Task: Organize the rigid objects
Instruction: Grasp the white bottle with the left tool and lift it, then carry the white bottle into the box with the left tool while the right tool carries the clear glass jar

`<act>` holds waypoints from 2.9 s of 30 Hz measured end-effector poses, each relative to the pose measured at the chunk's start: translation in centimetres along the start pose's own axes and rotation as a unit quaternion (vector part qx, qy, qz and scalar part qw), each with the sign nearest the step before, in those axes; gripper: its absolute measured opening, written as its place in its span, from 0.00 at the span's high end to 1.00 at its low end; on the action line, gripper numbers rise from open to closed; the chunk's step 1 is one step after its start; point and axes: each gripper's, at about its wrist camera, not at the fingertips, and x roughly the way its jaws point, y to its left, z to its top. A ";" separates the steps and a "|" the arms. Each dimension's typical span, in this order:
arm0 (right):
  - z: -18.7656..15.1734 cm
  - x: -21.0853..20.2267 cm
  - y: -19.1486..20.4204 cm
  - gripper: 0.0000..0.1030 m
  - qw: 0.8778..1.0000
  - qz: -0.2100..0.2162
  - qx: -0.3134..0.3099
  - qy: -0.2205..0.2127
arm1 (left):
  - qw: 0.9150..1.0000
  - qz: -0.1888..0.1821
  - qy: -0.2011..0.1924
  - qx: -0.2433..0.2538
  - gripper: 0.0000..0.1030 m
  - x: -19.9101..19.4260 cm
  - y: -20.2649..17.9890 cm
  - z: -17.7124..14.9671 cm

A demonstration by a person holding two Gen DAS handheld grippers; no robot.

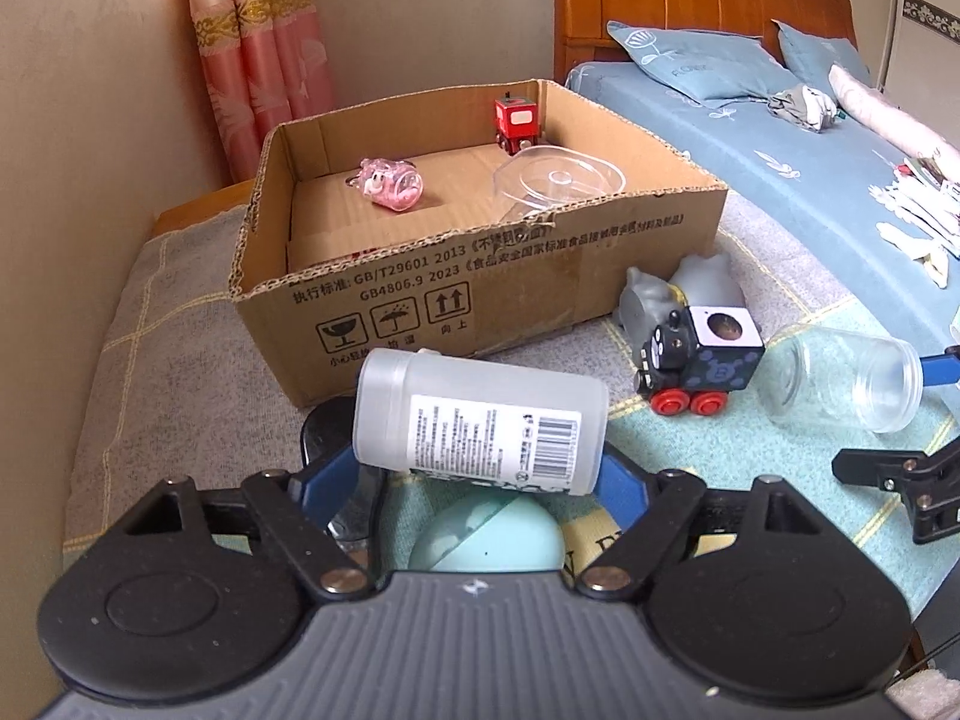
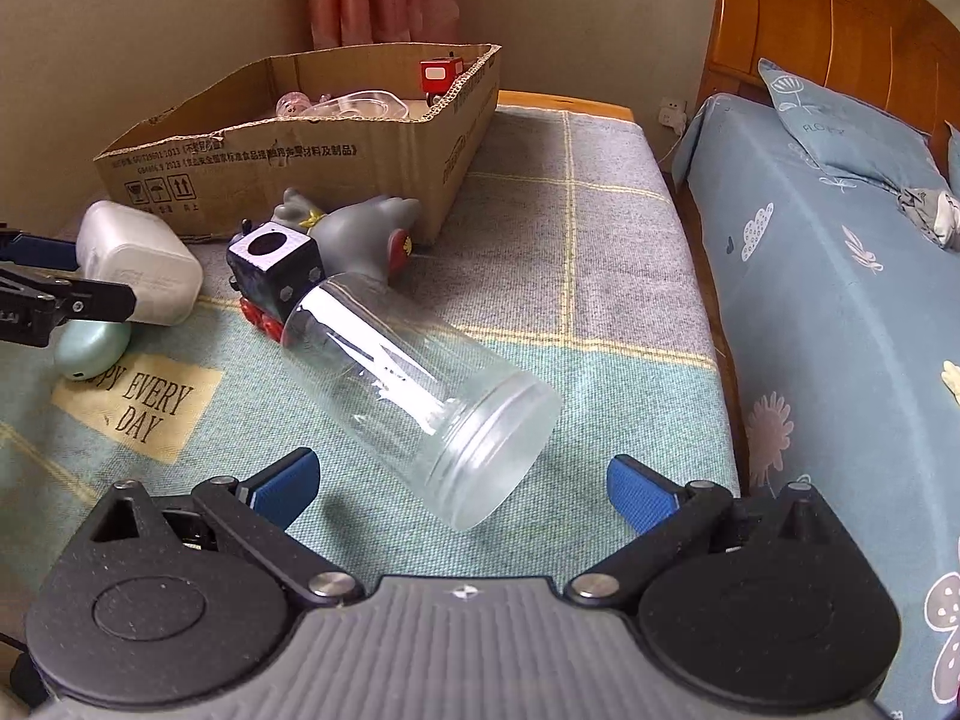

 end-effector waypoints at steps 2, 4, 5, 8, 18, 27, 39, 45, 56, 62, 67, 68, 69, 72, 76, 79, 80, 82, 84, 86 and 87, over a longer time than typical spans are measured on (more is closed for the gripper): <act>0.2 -0.5 0.2 0.00 1.000 0.012 0.007 0.003 | 1.000 0.001 -0.003 0.006 0.19 0.2 -0.1 0.3; 0.4 -0.8 0.4 0.00 1.000 0.023 0.015 0.005 | 1.000 -0.003 -0.003 0.008 0.17 0.5 -0.1 0.7; 0.6 -0.8 0.5 0.00 0.999 0.027 0.020 0.008 | 1.000 -0.006 0.000 0.010 0.16 0.7 -0.1 0.8; 1.3 -0.7 0.9 0.00 0.999 0.036 0.028 0.012 | 1.000 -0.008 0.005 0.020 0.13 1.1 -0.2 1.3; 4.2 0.5 2.1 0.00 0.999 0.042 0.031 0.005 | 1.000 -0.015 0.007 0.026 0.13 1.9 -0.1 1.5; 4.7 2.3 4.2 0.00 1.000 -0.002 -0.001 0.028 | 0.999 -0.023 0.013 0.045 0.15 2.2 -0.2 1.7; 4.5 2.0 3.9 0.09 0.999 -0.014 -0.017 0.031 | 0.998 -0.037 0.020 0.038 0.20 1.7 0.2 2.0; 4.6 0.6 3.2 0.09 0.999 0.000 -0.038 0.019 | 0.998 -0.044 0.004 0.039 0.20 -0.4 0.1 2.5; 6.9 -2.9 2.3 0.09 0.995 0.048 -0.088 -0.013 | 0.996 -0.056 -0.047 0.049 0.20 -4.1 -0.6 5.3; 9.2 -3.6 2.8 0.09 0.991 0.071 -0.114 -0.025 | 0.996 -0.044 -0.057 0.053 0.20 -4.1 -0.1 7.2; 11.4 -4.0 3.5 0.09 0.986 0.086 -0.135 -0.046 | 0.995 -0.031 -0.071 0.057 0.20 -4.0 0.7 9.0; 11.8 -3.9 3.7 0.09 0.986 0.085 -0.138 -0.050 | 0.995 -0.027 -0.073 0.056 0.20 -3.9 0.9 9.5; 12.2 -3.9 3.9 0.09 0.985 0.084 -0.140 -0.054 | 0.995 -0.023 -0.076 0.054 0.20 -3.7 1.2 9.9; 13.4 -3.6 4.2 0.09 0.985 0.084 -0.141 -0.062 | 0.996 -0.014 -0.078 0.049 0.20 -2.8 1.9 11.2; 14.6 -3.1 4.3 0.09 0.985 0.082 -0.136 -0.063 | 0.996 -0.005 -0.073 0.048 0.20 -1.4 2.5 12.4; 15.2 -3.0 4.4 0.09 0.985 0.077 -0.137 -0.066 | 0.996 -0.001 -0.075 0.042 0.20 -0.7 2.9 13.1; 15.3 -3.0 4.4 0.09 0.985 0.076 -0.138 -0.067 | 0.996 0.002 -0.076 0.040 0.20 -0.5 3.1 13.3; 15.4 -3.2 4.4 0.09 0.985 0.073 -0.138 -0.072 | 0.996 0.010 -0.078 0.036 0.20 0.2 3.4 13.7; 15.5 -3.2 4.5 0.09 0.985 0.071 -0.135 -0.074 | 0.996 0.016 -0.082 0.026 0.20 1.1 3.8 14.0; 15.4 -3.3 4.4 0.09 0.986 0.071 -0.132 -0.074 | 0.996 0.026 -0.086 0.014 0.16 2.3 4.2 14.0; 15.4 -3.3 4.5 0.09 0.986 0.071 -0.133 -0.073 | 0.996 0.032 -0.085 0.007 0.13 2.8 4.4 13.8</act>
